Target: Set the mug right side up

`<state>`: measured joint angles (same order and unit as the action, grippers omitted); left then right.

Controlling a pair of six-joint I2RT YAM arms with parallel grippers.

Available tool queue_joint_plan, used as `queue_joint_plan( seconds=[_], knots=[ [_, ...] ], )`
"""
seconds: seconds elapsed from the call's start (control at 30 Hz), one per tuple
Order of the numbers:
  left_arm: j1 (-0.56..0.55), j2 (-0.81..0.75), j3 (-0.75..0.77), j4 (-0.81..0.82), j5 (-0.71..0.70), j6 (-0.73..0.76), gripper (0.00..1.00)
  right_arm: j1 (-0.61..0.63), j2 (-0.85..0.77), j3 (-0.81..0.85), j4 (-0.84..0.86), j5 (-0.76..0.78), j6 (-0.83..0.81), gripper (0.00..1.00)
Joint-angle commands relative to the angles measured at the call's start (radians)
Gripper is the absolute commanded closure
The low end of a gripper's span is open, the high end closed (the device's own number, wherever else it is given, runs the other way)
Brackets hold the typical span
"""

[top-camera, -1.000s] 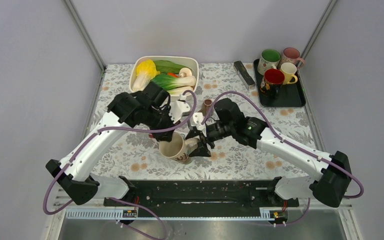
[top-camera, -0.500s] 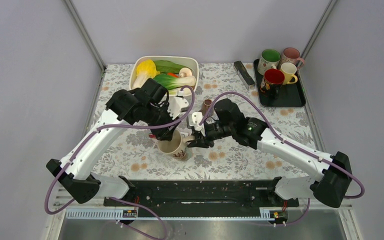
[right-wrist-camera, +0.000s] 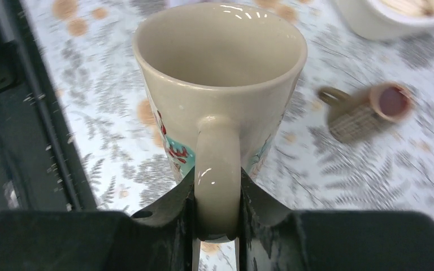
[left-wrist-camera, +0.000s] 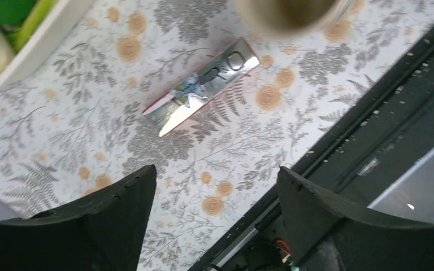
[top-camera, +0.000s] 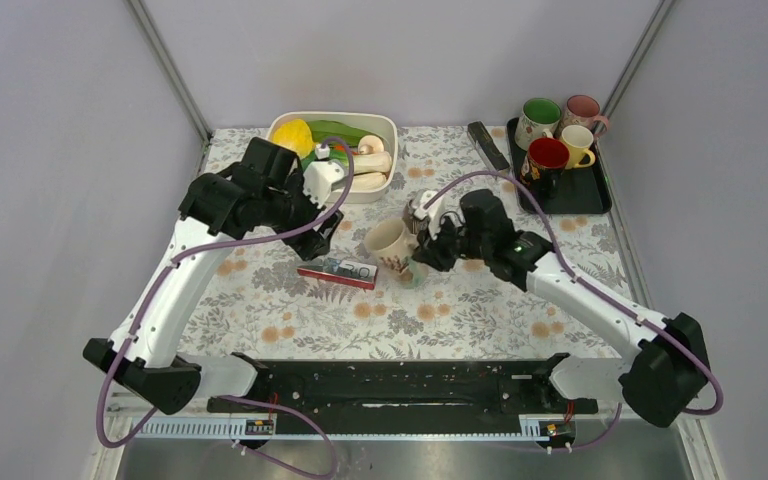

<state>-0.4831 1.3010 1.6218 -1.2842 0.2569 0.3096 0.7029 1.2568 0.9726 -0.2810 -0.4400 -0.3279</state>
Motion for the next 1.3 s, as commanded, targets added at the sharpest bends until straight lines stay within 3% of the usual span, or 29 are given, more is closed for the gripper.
queue_joint_plan(
  seconds=[0.0,0.1,0.33,0.53,0.7,0.93,1.27],
  knots=[
    [0.031,-0.038,0.035,0.064,-0.176,-0.024,0.17,-0.144,-0.154,0.003,0.232,0.096,0.119,1.00],
    [0.073,-0.050,0.003,0.091,-0.183,-0.052,0.03,-0.282,-0.217,-0.028,0.343,0.172,0.188,1.00],
    [0.154,-0.101,-0.186,0.272,-0.049,-0.088,0.01,-0.667,-0.179,-0.059,0.641,0.379,0.268,1.00],
    [0.195,-0.127,-0.340,0.432,0.021,-0.101,0.01,-0.904,0.004,-0.028,0.857,0.335,0.208,1.00],
    [0.219,-0.078,-0.352,0.393,0.013,-0.060,0.01,-1.077,0.176,-0.026,1.111,0.130,0.246,1.00],
    [0.287,-0.017,-0.318,0.360,0.023,-0.064,0.01,-1.166,0.428,0.078,1.142,-0.024,0.233,1.00],
    [0.317,0.040,-0.236,0.346,0.023,-0.066,0.01,-1.181,0.554,0.141,1.012,-0.084,0.037,1.00]
  ],
)
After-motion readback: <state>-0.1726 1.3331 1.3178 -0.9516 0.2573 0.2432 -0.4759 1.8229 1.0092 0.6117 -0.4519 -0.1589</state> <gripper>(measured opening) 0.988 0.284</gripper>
